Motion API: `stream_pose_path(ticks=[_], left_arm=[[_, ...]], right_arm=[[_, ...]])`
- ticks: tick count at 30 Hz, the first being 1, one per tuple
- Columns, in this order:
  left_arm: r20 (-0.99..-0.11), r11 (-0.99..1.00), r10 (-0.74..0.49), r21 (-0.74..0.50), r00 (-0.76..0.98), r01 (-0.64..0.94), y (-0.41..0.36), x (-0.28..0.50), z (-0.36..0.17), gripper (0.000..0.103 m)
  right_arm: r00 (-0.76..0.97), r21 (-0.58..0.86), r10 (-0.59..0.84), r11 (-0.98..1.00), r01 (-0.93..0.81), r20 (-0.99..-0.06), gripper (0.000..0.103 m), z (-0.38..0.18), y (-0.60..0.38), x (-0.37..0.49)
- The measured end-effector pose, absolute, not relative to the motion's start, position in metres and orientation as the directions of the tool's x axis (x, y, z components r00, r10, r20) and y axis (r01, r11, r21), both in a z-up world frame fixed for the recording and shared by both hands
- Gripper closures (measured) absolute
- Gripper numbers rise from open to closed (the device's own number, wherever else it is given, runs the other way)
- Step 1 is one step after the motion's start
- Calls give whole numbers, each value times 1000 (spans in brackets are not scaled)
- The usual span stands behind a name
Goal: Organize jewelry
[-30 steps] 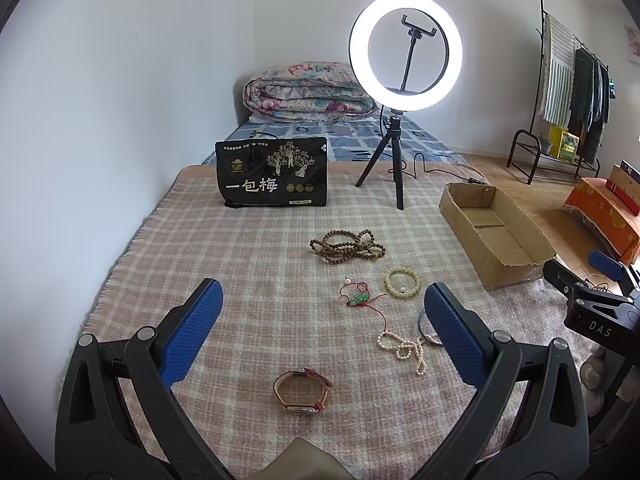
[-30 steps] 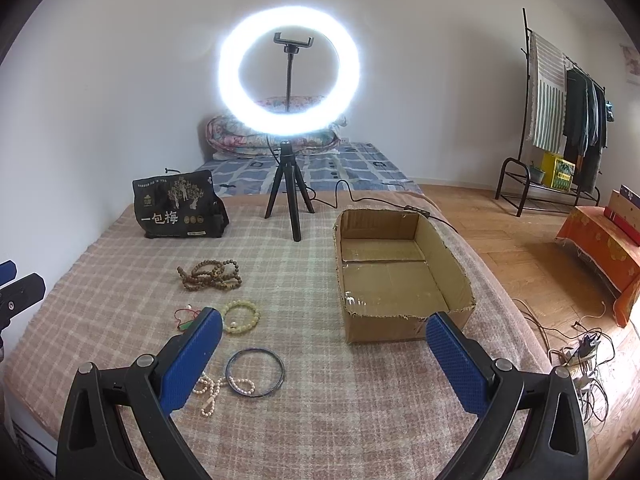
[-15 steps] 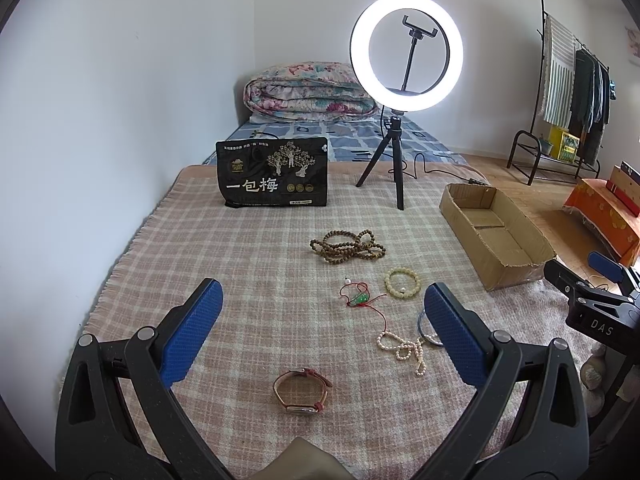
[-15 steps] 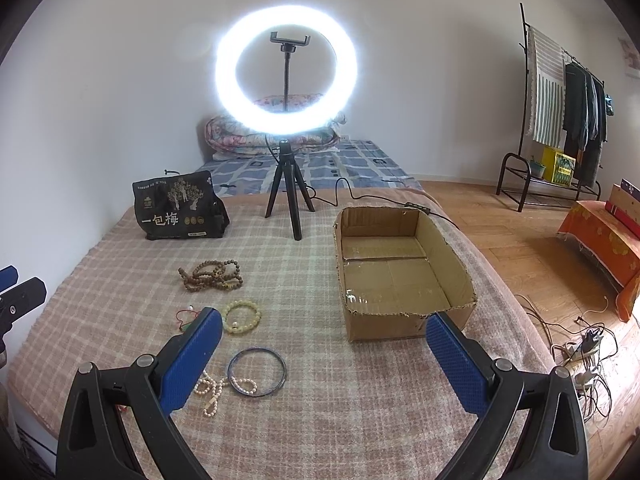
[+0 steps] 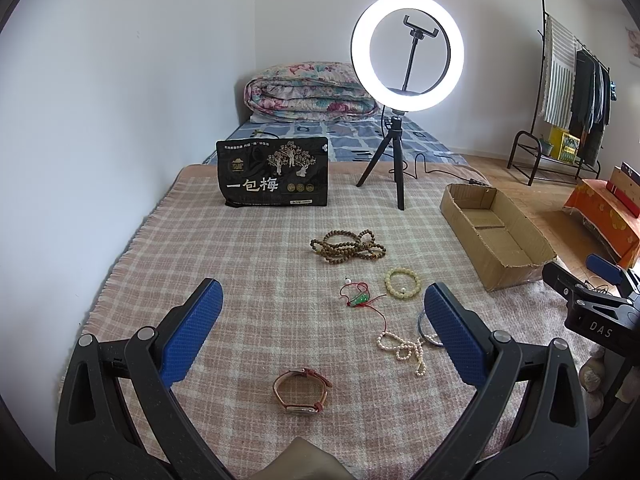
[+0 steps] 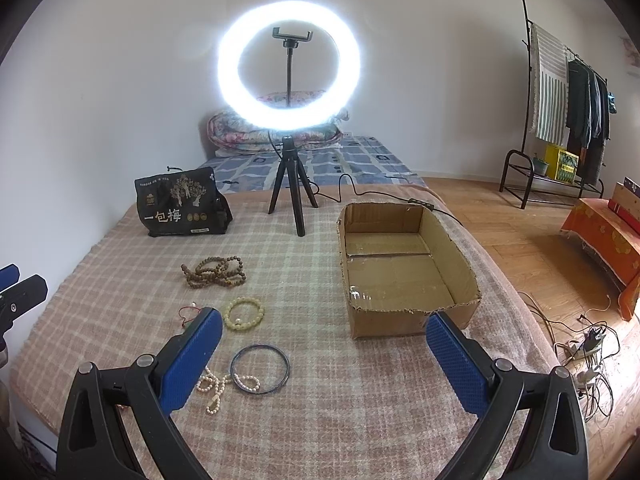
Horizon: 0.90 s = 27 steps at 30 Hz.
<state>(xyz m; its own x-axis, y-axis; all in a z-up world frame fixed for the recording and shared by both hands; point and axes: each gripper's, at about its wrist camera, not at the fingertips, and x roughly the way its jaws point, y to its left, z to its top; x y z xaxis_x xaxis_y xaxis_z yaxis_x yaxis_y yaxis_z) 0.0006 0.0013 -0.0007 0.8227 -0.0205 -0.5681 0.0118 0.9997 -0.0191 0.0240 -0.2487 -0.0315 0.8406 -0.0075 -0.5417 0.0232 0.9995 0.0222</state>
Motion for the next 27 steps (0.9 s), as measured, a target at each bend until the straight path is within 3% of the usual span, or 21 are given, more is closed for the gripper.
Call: stream_pose_path(ticks=[27], left_arm=[[-579, 1000, -13, -19, 815, 2, 12, 1, -8, 0]], right_arm=[[811, 16, -13, 999, 27, -584, 0, -45, -251, 33]])
